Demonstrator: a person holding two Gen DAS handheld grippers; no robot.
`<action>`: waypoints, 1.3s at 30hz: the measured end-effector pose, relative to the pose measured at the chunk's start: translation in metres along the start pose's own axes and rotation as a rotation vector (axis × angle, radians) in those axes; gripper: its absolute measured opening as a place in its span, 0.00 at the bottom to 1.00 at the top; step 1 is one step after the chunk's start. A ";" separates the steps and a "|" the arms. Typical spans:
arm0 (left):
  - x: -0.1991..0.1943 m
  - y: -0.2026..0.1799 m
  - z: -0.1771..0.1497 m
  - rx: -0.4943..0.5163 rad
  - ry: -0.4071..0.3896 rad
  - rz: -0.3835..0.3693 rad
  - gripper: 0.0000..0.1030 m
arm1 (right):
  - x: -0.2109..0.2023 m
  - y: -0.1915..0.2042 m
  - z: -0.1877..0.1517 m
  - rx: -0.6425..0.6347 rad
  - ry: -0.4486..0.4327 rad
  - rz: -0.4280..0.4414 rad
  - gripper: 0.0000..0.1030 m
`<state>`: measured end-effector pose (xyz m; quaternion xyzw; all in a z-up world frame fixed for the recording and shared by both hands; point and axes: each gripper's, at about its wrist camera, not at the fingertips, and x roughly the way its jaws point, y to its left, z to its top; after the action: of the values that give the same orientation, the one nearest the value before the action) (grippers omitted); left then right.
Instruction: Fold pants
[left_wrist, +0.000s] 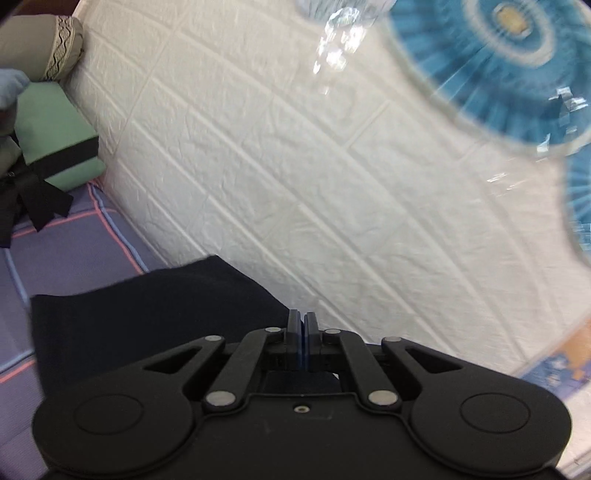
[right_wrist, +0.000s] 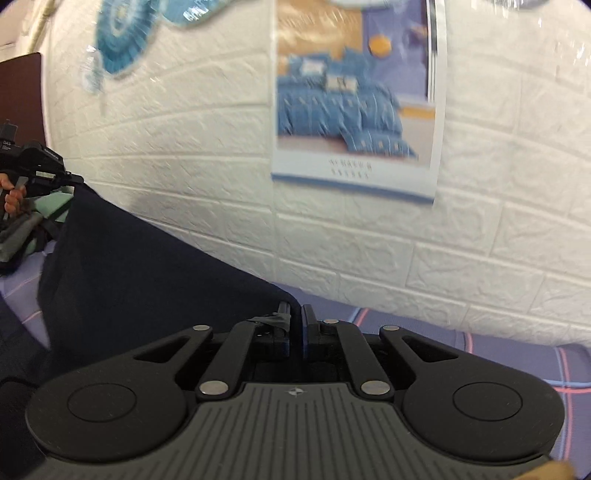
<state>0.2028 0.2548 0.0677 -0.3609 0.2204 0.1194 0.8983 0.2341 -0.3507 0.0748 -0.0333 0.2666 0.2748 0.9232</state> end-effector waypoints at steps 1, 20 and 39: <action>-0.021 0.002 -0.003 0.005 -0.010 -0.023 1.00 | -0.014 0.010 -0.002 -0.013 -0.018 0.005 0.08; -0.256 0.169 -0.208 -0.241 0.096 0.193 1.00 | -0.135 0.132 -0.182 0.104 0.242 0.043 0.10; -0.251 0.137 -0.223 0.071 0.068 0.166 1.00 | -0.188 0.109 -0.191 0.391 0.076 -0.347 0.84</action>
<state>-0.1365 0.1818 -0.0363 -0.3131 0.2837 0.1731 0.8897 -0.0462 -0.3896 0.0168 0.0903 0.3395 0.0543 0.9347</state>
